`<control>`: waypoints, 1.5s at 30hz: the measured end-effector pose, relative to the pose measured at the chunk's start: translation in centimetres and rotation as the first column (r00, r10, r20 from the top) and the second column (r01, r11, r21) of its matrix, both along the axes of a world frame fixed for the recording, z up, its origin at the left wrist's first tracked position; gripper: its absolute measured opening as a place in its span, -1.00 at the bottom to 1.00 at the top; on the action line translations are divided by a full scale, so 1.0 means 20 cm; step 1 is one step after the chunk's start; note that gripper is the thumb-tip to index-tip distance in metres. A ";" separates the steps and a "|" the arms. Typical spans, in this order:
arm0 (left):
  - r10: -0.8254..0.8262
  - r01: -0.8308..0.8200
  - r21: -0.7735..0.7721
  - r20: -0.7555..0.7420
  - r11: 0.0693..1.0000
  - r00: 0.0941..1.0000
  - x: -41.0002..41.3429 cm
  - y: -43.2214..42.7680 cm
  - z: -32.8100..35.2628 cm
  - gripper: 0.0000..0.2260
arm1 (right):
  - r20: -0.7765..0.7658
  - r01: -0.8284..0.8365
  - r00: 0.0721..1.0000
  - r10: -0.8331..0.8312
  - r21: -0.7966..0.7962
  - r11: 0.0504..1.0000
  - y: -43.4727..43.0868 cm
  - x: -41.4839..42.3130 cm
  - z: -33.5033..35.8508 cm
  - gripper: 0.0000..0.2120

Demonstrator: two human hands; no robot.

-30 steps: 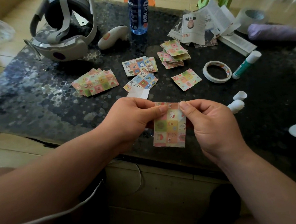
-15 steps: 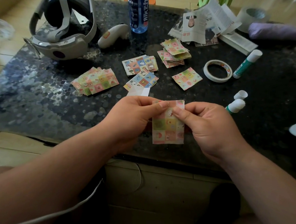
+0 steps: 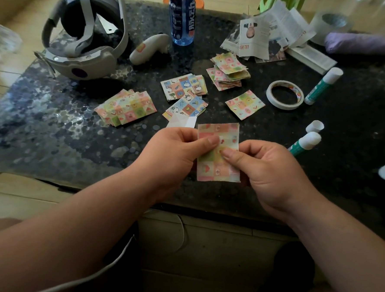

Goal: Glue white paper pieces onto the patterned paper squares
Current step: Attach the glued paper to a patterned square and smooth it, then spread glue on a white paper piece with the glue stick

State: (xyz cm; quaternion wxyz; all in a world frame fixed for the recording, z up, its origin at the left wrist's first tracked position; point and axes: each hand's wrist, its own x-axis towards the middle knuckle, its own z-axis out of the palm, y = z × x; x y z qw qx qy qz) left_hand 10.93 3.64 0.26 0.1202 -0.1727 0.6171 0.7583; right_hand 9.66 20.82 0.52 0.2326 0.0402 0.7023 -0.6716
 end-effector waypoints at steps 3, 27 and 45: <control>0.074 -0.077 -0.059 -0.043 0.995 0.996 -0.01 -0.02 -0.01 -0.87 | 0.063 -0.104 0.993 0.100 0.064 0.993 0.00 0.01 0.01 -0.83; 0.050 -0.086 -0.284 -0.129 0.955 0.990 -0.32 -0.25 0.15 -0.84 | 0.082 0.157 0.986 -0.146 -0.160 0.975 -0.20 -0.22 0.03 -0.83; -0.143 0.242 -0.893 0.202 0.378 0.969 -0.32 -0.29 -0.11 -0.64 | 0.290 0.317 0.909 -0.300 -0.014 0.948 -0.25 -0.37 -0.05 -0.96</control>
